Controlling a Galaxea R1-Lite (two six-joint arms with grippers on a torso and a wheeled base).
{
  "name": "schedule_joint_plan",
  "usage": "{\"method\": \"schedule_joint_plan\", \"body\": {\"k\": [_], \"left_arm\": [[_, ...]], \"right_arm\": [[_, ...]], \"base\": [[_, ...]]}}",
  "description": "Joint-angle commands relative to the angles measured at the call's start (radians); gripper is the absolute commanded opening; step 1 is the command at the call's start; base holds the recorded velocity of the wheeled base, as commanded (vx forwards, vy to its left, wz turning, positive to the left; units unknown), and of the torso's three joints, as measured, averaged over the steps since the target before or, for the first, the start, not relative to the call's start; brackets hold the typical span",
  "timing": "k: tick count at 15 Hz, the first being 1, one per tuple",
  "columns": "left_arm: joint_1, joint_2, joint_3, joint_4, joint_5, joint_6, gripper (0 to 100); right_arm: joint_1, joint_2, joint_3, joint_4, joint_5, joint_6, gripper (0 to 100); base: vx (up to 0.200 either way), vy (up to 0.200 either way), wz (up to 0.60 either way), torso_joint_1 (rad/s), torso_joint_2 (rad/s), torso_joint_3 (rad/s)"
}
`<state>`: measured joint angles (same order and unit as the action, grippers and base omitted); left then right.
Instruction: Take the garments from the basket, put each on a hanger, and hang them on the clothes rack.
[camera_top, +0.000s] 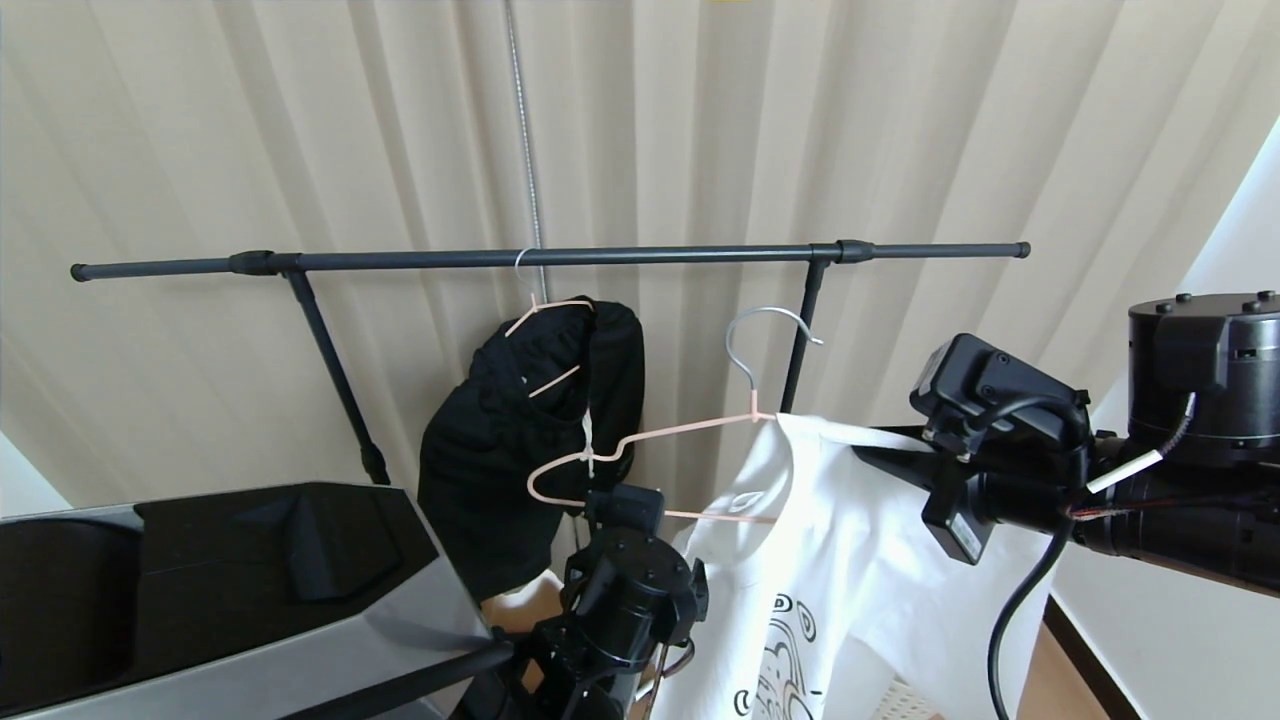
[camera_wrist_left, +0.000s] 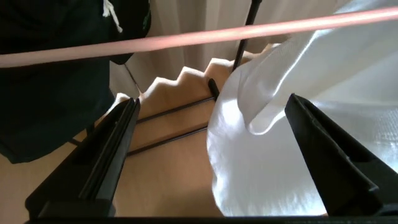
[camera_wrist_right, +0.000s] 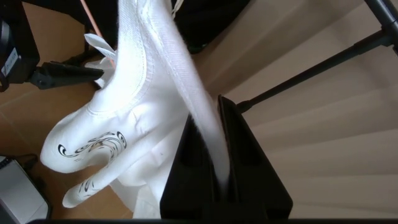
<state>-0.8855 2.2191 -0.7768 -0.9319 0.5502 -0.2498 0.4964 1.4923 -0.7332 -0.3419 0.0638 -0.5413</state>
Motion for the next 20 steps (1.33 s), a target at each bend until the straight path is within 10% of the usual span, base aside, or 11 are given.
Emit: {"method": "schedule_joint_plan", "body": {"k": [1, 9, 14, 20], "left_arm": [[0.007, 0.036, -0.018, -0.001, 0.000, 0.000, 0], [0.068, -0.062, 0.033, -0.001, 0.027, 0.001, 0], [0.100, -0.180, 0.062, -0.001, 0.031, 0.032, 0], [0.151, -0.236, 0.096, -0.001, 0.045, 0.049, 0]], "right_arm": [[0.001, -0.011, 0.000, 0.000, 0.001, 0.000, 0], [-0.045, -0.011, -0.003, -0.002, 0.016, 0.001, 0], [-0.153, -0.001, 0.001, 0.001, 0.191, -0.008, 0], [-0.205, -0.001, 0.018, 0.001, 0.235, -0.068, 0]], "base": [[0.000, 0.000, 0.00, 0.000, 0.00, 0.000], [0.000, 0.000, 0.00, 0.000, 0.00, 0.000], [0.000, 0.000, 0.00, 0.000, 0.00, 0.000], [0.000, 0.000, 0.00, 0.000, 0.00, 0.000]]}}
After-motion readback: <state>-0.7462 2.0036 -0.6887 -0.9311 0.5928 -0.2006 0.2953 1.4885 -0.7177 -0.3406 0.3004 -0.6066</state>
